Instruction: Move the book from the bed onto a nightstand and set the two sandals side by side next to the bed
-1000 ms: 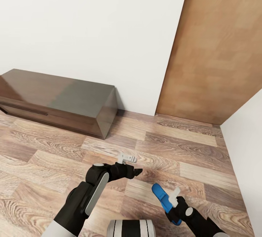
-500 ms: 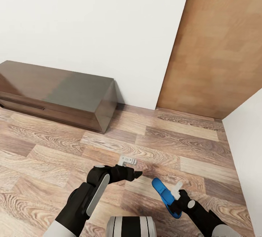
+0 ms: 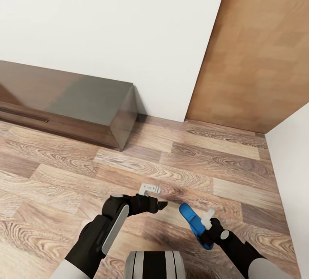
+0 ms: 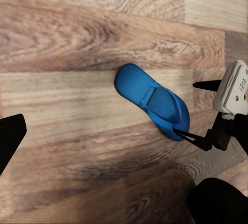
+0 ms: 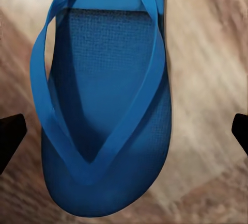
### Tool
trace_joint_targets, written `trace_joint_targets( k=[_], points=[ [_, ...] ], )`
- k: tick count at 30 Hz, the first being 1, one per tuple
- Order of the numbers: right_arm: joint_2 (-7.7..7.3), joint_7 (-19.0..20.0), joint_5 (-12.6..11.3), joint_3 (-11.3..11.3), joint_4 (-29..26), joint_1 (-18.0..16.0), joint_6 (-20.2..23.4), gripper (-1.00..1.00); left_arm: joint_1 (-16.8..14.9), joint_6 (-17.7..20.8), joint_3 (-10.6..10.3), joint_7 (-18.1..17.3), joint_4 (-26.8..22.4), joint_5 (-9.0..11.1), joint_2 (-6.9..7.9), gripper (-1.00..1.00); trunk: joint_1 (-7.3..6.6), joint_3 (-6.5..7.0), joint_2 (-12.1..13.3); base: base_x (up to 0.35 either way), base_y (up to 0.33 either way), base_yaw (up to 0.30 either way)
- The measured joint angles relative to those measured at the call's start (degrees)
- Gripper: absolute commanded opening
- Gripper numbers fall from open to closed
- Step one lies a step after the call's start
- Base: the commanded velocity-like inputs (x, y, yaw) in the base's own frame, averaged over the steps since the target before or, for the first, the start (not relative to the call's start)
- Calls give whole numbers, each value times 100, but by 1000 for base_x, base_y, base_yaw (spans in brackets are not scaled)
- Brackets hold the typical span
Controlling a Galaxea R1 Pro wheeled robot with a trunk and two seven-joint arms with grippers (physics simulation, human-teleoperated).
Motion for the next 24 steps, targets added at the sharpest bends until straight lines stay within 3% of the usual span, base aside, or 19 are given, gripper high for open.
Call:
trace_joint_targets(
  k=[24],
  points=[
    [21,1,2,18,-114,-14,32,100,0,0,10,-6,0,-5,16,100,62,-532,-32,0,0,0]
  ],
)
